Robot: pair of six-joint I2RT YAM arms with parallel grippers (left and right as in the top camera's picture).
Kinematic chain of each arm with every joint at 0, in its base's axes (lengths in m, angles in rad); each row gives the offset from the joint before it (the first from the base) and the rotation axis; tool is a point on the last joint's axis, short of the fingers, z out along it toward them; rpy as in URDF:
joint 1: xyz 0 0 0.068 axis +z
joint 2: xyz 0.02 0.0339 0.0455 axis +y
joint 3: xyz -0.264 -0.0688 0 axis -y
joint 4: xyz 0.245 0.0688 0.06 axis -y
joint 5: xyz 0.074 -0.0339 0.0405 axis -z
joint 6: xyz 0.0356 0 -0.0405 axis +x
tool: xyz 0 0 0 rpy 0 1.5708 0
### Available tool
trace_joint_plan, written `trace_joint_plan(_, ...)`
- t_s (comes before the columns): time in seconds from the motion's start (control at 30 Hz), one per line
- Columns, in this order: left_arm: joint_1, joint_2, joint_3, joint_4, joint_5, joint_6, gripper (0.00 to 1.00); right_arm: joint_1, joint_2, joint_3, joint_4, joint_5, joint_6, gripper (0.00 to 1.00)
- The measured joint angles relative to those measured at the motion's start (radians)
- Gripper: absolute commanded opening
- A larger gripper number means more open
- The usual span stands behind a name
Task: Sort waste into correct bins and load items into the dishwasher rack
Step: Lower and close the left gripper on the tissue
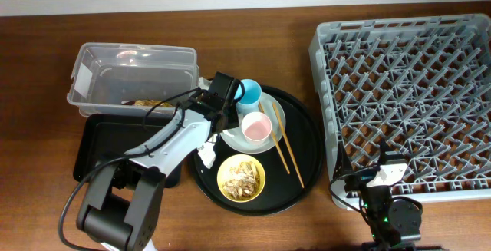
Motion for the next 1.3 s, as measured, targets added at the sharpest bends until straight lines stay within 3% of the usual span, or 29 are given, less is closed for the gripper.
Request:
trace_joint_plan(0.33,-0.031,0.006,0.000,-0.004,0.000,0.000,0.22,0.000,0.000,0.000,0.000,0.000,0.000,0.98)
trace_joint_plan(0.43,-0.031,0.034,0.000,-0.005,-0.002,0.005,0.08,0.000,0.000,0.000,0.000,0.000,-0.001,0.98)
trace_joint_plan(0.53,-0.031,0.048,0.000,0.000,-0.005,0.027,0.00,0.000,0.000,0.000,0.000,0.000,0.000,0.98)
trace_joint_plan(0.87,-0.031,0.004,0.000,-0.017,-0.005,0.052,0.00,0.000,0.000,0.000,0.000,0.000,0.000,0.98)
trace_joint_plan(1.07,-0.031,-0.226,0.006,-0.166,-0.009,0.053,0.00,0.000,0.000,0.000,0.000,0.000,0.000,0.98)
trace_joint_plan(1.3,-0.031,-0.243,-0.018,-0.312,-0.010,0.053,0.01,0.000,0.000,0.000,0.000,0.000,0.000,0.98)
